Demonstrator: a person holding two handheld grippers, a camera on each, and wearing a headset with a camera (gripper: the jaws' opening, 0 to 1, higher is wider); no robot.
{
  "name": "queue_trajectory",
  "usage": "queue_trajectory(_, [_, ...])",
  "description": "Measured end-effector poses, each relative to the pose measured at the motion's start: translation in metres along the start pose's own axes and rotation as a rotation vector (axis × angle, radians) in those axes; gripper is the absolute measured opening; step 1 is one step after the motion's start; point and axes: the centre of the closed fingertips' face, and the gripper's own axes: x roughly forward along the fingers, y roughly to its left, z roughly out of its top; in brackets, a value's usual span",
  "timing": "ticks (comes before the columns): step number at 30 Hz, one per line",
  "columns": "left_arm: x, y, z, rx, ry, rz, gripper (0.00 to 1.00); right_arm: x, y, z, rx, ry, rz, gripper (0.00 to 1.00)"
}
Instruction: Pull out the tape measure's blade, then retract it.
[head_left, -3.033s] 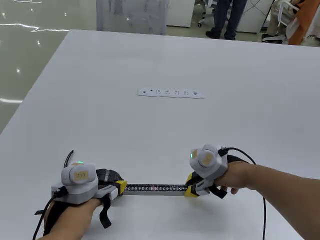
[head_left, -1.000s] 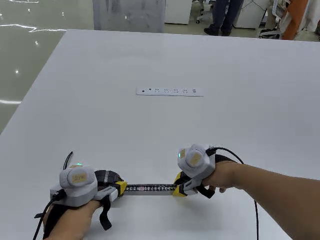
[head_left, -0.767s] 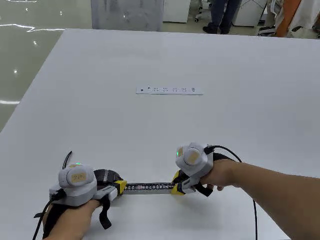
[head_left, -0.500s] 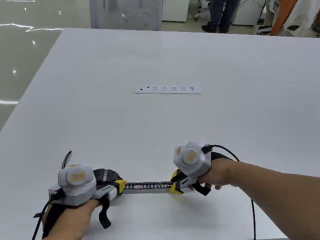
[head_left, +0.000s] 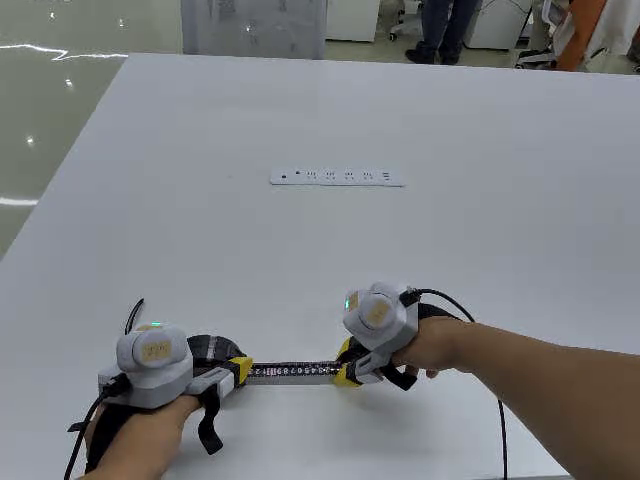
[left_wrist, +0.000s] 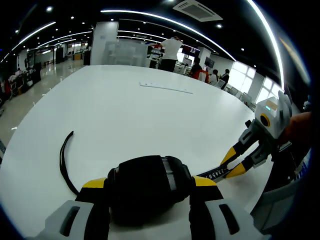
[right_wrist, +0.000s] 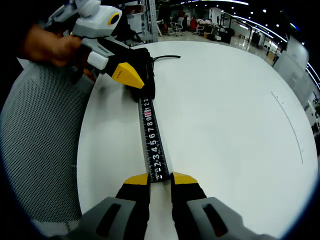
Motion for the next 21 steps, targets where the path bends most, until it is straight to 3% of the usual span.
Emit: queue_trajectory(21, [0.000, 0.000, 0.000, -0.005, 0.001, -0.002, 0.61, 0.008, 0.001, 0.011, -0.002, -0.021, -0.005, 0.14])
